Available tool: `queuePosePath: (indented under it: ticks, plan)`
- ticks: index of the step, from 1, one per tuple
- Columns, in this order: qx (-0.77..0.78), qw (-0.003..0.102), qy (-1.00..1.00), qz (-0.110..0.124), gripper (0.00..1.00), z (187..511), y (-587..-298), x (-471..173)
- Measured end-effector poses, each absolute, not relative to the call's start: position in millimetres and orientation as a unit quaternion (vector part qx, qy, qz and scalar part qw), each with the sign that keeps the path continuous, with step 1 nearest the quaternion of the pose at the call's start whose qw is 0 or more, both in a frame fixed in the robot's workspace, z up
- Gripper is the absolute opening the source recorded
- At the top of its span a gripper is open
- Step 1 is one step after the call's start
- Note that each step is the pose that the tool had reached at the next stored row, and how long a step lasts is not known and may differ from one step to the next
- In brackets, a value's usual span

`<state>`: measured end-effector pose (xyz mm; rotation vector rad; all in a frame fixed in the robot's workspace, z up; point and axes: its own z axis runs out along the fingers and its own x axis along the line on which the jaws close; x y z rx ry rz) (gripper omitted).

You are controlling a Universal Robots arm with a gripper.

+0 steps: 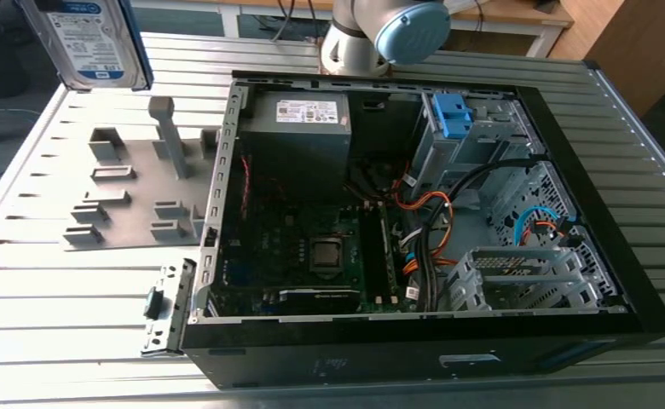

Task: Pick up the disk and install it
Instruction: 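Pick up the disk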

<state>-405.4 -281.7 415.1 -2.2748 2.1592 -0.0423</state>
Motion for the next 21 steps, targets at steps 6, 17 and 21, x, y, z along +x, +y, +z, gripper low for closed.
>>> queuePosePath:
  ticks: [6, 17, 21]
  plan:
    - [-0.725, 0.003, 0.688, -0.014, 0.36, 419.9, -281.7, -405.4]
    - [-0.725, 0.003, 0.688, -0.013, 0.36, 429.8, -281.7, -405.4]
    - [-0.725, 0.003, 0.688, -0.013, 0.36, 433.5, -281.7, -405.4]
